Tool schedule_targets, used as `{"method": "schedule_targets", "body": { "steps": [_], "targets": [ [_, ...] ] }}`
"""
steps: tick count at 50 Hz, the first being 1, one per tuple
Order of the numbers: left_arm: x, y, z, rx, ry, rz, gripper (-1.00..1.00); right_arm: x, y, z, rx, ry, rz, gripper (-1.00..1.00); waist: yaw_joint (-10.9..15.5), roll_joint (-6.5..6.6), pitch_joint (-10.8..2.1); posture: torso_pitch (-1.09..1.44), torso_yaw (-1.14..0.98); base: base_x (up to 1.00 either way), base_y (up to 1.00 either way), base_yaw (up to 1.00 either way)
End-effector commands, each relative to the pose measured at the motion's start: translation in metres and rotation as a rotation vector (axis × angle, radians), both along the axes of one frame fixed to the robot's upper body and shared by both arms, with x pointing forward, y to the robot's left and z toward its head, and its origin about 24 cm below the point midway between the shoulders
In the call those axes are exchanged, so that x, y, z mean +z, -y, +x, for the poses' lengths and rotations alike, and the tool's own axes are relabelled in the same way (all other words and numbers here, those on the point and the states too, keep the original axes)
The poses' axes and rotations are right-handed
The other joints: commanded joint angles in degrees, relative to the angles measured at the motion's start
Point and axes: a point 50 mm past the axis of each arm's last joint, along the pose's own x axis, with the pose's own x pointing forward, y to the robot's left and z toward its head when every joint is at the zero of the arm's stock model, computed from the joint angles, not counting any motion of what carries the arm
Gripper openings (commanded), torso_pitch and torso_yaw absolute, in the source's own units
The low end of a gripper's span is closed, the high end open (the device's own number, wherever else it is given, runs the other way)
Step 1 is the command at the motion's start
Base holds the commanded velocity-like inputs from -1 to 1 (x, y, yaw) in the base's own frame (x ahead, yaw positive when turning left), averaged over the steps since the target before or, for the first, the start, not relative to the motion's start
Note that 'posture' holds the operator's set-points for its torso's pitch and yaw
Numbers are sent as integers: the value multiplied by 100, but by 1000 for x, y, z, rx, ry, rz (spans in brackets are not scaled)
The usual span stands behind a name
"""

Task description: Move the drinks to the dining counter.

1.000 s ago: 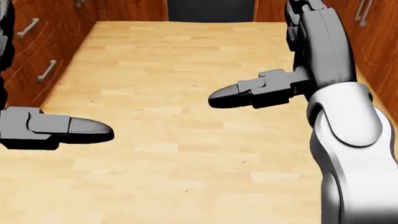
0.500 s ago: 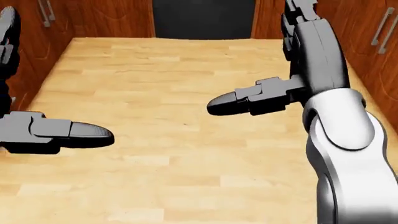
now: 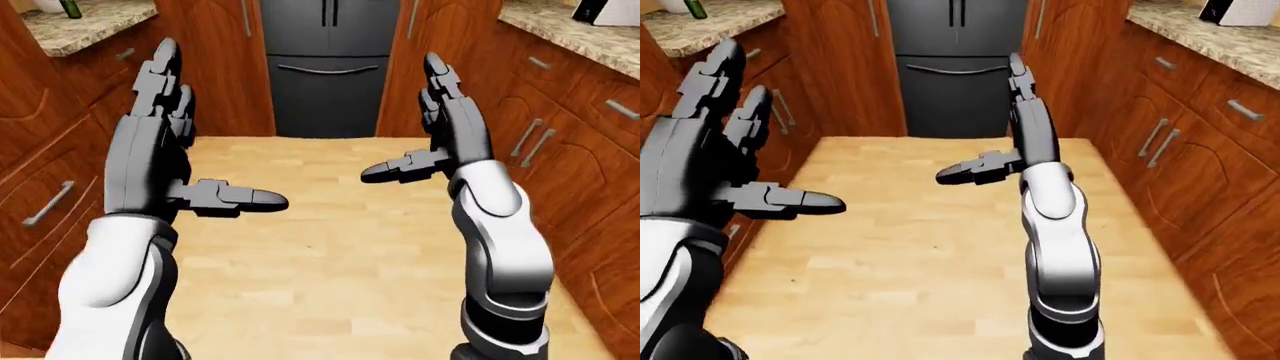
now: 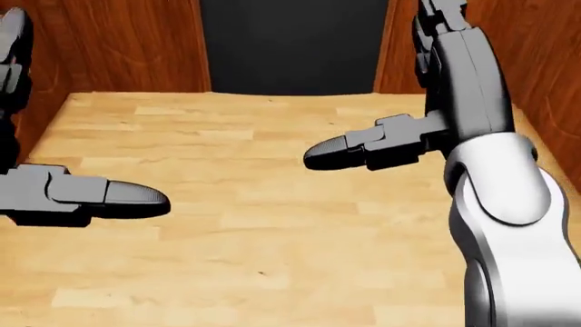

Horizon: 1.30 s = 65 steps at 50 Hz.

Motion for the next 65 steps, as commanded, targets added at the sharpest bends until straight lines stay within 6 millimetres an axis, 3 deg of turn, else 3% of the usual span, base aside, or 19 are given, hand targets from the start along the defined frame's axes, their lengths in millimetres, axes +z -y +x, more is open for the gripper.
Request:
{"method": "schedule_targets", "body": {
  "steps": [1,8,10,11,12,13,17,20,22,23,24,33,36,37,41,45,47,48,65],
  "targets": [
    [16,-3,-8,23,113,9,100,24,-5,-7,22,126,-4,100,-28,0,-312,0,0,94,0,0],
    [16,-3,-8,24,113,9,100,24,-5,-7,24,126,-5,100,-112,24,-391,0,0,94,0,0],
    [16,-3,-7,24,113,9,100,24,-6,-7,25,126,-5,100,-52,378,-393,0,0,94,0,0],
    [16,-3,-8,23,113,9,100,24,-5,-7,25,126,-4,100,39,837,-454,0,0,94,0,0],
    [16,-2,-7,23,113,10,100,24,-5,-7,25,126,-3,100,-64,424,-315,0,0,92,0,0],
    [15,-2,-7,23,113,10,100,24,-5,-8,25,127,-2,100,25,558,-194,0,0,82,0,0],
    [15,-3,-7,24,113,9,100,24,-5,-9,26,129,1,100,31,672,-360,0,0,43,0,0],
    [14,-3,-7,25,113,9,100,24,-5,-9,26,133,4,100,48,513,-189,0,0,0,0,6],
    [14,-3,-7,24,113,9,100,24,-5,-10,28,136,7,100,6,49,-278,0,0,0,0,61],
    [14,-3,-7,25,113,9,100,24,-5,-10,28,133,4,100,-125,-409,-151,0,0,0,0,100],
    [13,-3,-6,25,113,9,100,23,-6,-10,29,133,7,100,-98,-65,-153,0,0,0,0,100],
    [13,-4,-7,28,113,8,100,24,-5,-11,28,135,10,100,47,277,-189,0,0,0,0,100],
    [15,-3,-8,27,115,9,100,25,-5,-11,28,137,12,100,252,1003,-380,0,0,0,0,100],
    [15,-3,-9,27,116,9,100,25,-5,-11,28,137,11,100,213,788,-231,0,0,0,0,100],
    [14,-3,-8,26,115,9,100,25,-5,-11,30,139,10,100,323,492,-431,0,0,0,0,100],
    [14,-3,-8,25,114,11,100,26,-6,-12,32,138,7,100,164,33,-272,0,0,0,0,100],
    [15,-3,-8,27,115,11,100,26,-6,-12,32,137,5,100,85,-288,-469,0,0,0,0,100],
    [15,-3,-8,27,115,11,100,26,-6,-12,31,137,4,100,52,-188,-327,0,0,0,0,100],
    [16,-2,-7,24,116,16,100,25,-7,-11,47,123,-6,100,-5,599,-362,0,0,0,1,87]
  ]
}}
